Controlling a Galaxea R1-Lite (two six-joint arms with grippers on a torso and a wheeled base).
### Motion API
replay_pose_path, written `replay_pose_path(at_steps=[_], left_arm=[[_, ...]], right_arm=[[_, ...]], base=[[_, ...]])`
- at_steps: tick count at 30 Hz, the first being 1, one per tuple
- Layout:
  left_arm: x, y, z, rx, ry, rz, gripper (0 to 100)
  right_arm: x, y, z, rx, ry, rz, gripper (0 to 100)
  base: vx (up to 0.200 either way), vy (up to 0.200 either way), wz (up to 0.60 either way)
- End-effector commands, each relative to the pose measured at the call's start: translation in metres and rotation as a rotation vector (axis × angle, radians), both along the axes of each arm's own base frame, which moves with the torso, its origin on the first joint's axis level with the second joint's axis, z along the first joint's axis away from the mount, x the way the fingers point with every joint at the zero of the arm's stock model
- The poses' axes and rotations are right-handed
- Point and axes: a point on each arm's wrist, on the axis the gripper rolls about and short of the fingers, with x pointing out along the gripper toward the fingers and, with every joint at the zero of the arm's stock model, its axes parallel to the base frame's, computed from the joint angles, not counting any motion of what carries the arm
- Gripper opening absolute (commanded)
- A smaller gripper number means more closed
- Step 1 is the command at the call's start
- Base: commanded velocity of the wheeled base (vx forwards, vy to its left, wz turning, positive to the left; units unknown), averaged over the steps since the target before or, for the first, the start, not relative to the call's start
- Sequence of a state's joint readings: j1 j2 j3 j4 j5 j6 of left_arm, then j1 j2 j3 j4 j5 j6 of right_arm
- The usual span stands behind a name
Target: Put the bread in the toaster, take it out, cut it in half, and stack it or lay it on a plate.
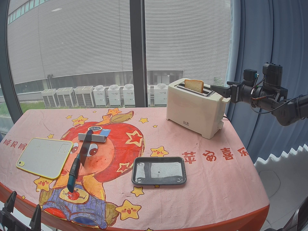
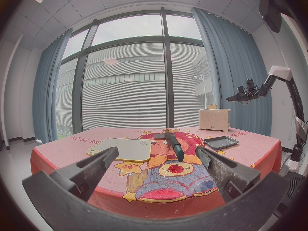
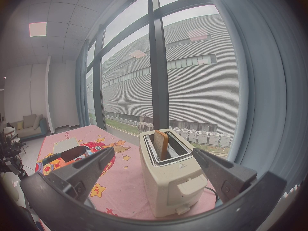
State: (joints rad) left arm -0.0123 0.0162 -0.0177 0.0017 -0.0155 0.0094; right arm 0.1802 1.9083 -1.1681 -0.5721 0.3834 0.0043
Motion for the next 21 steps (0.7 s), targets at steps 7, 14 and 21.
replay_pose_path(at_steps=[7,14,21], left_arm=[[0.0,0.0,-0.005,0.0,0.0,0.0,100],[0.0,0.0,-0.005,0.0,0.0,0.0,100],[0.0,0.0,-0.005,0.0,0.0,0.0,100]], right_arm=[[0.036,0.012,-0.012,-0.001,0.003,0.015,100],[0.05,0.026,-0.007,-0.011,0.026,0.039,100],[0.068,0.03,-0.013,-0.016,0.048,0.039,100]], base=[[0.0,0.0,0.0],[0.0,0.0,0.0],[0.0,0.0,0.0]])
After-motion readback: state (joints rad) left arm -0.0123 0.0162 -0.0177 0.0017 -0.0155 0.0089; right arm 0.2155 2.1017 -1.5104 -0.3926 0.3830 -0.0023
